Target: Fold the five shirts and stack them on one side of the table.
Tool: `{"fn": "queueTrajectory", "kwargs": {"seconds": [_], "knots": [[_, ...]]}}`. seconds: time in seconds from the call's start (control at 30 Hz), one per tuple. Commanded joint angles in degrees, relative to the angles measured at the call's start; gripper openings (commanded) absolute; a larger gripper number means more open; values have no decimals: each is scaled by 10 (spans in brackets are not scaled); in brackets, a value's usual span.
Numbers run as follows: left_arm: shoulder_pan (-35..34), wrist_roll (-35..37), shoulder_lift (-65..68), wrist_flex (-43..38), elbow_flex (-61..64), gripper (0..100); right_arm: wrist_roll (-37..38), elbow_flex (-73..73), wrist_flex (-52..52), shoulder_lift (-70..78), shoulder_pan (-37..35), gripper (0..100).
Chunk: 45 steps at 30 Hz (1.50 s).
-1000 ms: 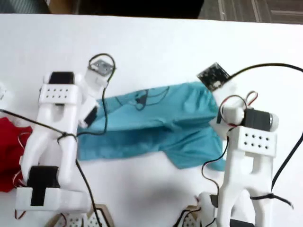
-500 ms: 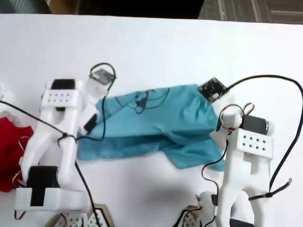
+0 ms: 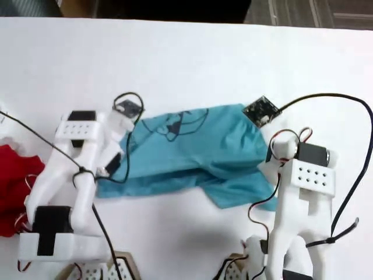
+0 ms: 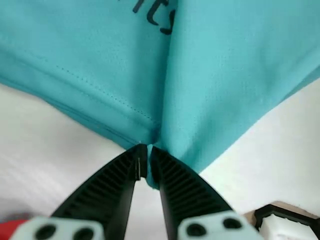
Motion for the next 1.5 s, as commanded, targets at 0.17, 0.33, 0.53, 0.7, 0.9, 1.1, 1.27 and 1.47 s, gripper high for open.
{"fn": "queueTrajectory", "kwargs": {"seconds": [0.17, 0.33, 0.53, 0.7, 0.9, 1.1, 1.27, 1.47], "knots": [[-4, -4, -23, -4, 2, 24, 5, -28, 31, -35, 10, 21], [-4, -4, -22, -9, 2, 24, 6, -84, 92, -69, 7, 21], [-4, -4, -23, -8, 11, 24, 6, -75, 105, -73, 7, 21], [14, -10, -25, -29, 62, 24, 7, -22, 87, -78, 10, 21], [15, -10, -23, -63, 97, 24, 18, 25, 80, -79, 11, 21], [16, -11, -23, -69, 95, 24, 18, 62, 53, -79, 11, 21], [14, -11, -22, -86, 104, 24, 18, 112, 15, -79, 11, 21], [16, -11, -21, -89, 105, 24, 21, 130, -7, -79, 11, 21]]}}
